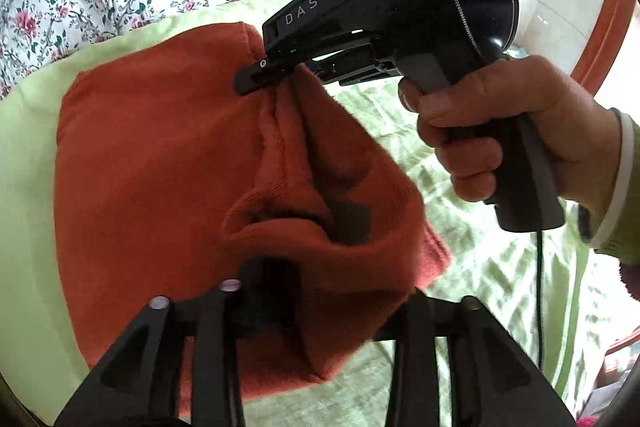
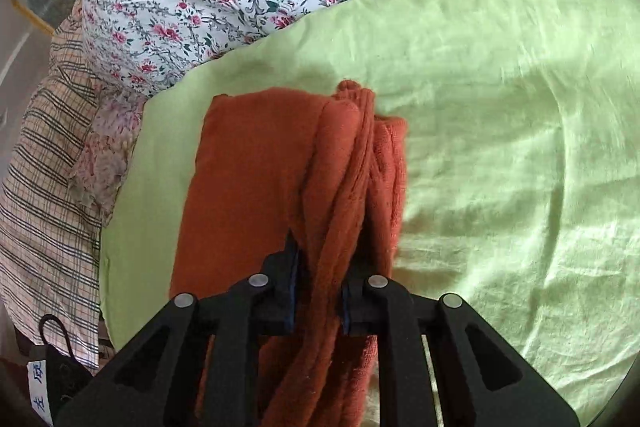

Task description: Fold small clothes

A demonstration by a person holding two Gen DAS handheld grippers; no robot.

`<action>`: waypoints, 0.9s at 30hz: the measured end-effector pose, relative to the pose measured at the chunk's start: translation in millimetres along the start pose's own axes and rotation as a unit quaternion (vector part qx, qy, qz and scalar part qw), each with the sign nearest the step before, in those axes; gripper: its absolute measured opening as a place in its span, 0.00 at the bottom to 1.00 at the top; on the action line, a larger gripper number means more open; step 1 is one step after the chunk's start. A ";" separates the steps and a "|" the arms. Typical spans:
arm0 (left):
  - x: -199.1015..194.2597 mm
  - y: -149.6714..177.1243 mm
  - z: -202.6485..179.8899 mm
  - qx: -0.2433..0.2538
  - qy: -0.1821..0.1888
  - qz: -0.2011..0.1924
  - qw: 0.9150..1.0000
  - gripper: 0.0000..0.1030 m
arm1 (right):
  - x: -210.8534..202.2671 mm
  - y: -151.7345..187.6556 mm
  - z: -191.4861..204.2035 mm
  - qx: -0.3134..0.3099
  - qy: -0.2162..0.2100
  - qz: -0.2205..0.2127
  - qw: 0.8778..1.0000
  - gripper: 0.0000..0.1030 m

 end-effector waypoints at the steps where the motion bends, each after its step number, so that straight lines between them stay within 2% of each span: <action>1: -4.6 1.3 -3.3 -0.002 0.010 0.001 1.000 0.49 | -3.1 -0.1 -0.3 -0.002 0.005 -0.004 1.000 0.21; 2: -8.3 1.5 -4.8 -0.002 0.015 0.000 1.000 0.56 | -7.3 -0.7 0.3 -0.007 0.015 -0.007 1.000 0.24; 6: -34.6 8.8 0.6 -0.001 0.017 -0.004 1.000 0.65 | -29.3 0.0 -5.0 -0.016 0.059 -0.023 0.998 0.42; 7: -44.7 10.9 10.0 -0.008 0.013 -0.006 1.000 0.67 | -35.3 1.1 -7.0 -0.012 0.067 -0.027 0.997 0.53; 8: -50.8 12.7 17.4 -0.014 0.009 -0.007 1.000 0.70 | -40.4 2.3 -7.5 -0.004 0.069 -0.031 0.997 0.65; 11: -67.5 20.3 52.1 -0.041 -0.019 -0.006 0.999 0.77 | -52.6 10.6 -1.0 0.027 0.041 -0.038 0.998 0.79; 13: -72.4 25.8 82.6 -0.070 -0.045 -0.004 0.997 0.78 | -52.3 17.5 4.4 0.033 0.028 -0.030 0.999 0.83; 16: -66.7 34.4 124.5 -0.132 -0.064 0.010 0.989 0.78 | -41.3 28.2 11.4 0.021 0.027 -0.010 0.999 0.83; 20: -50.3 32.6 162.6 -0.221 -0.045 0.012 0.974 0.78 | -26.7 37.6 4.8 0.029 0.025 0.008 0.999 0.83; 23: -33.7 25.1 180.4 -0.262 -0.034 0.004 0.965 0.78 | -21.5 39.7 -2.4 0.047 0.019 0.011 0.999 0.84; 27: -5.8 17.4 185.8 -0.285 -0.017 0.014 0.958 0.78 | -15.4 41.5 -4.9 0.057 0.006 0.019 0.998 0.84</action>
Point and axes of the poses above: each gripper's, at about its wrist camera, not at the fingertips, and x roughly the way its jaws point, z to its left, y to its underside, the point moved 8 cm from there along x, roughly the way its jaws point, and after that the axes turned 10 degrees about -z, right-handed, at the moved point
